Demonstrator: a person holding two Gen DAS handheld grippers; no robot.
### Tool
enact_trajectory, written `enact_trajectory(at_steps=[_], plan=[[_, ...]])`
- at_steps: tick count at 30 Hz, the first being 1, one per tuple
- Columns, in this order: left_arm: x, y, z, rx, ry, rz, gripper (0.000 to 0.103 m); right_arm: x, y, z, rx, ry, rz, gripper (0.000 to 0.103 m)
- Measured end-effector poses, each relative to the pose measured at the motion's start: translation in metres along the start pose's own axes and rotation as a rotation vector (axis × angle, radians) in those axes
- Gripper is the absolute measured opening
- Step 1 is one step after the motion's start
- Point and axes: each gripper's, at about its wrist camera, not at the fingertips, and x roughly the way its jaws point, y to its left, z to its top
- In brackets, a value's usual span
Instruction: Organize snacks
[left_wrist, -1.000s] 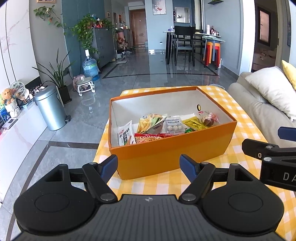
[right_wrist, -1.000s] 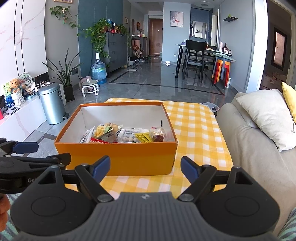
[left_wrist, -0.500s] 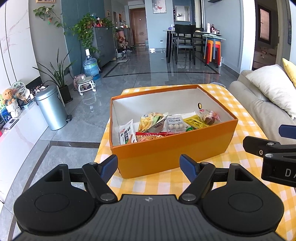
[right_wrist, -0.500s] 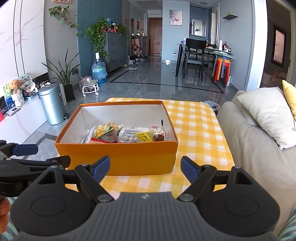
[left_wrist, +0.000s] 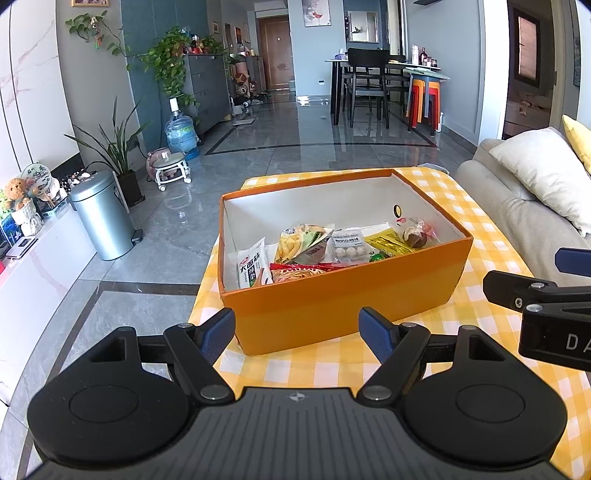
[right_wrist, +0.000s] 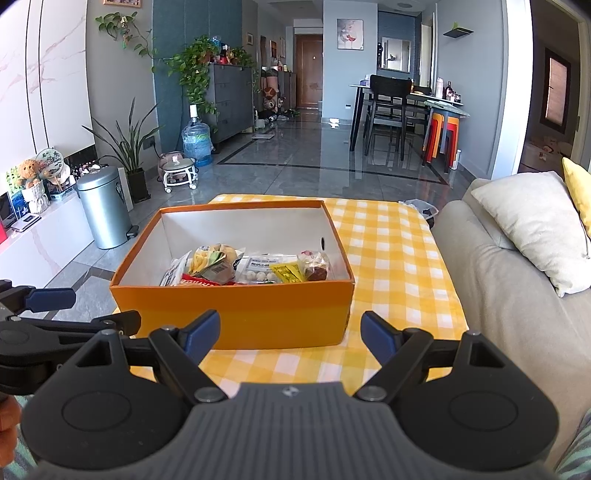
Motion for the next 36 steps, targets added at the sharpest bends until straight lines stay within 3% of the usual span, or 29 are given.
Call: enact_trajectory(at_steps=[36], plan=[[-0.0020,0.0003,0.0006,0.008,0.003,0.000,0.089,0.0002,-0.0018,-0.0027,0.003,0.010,-0.002,0.081]])
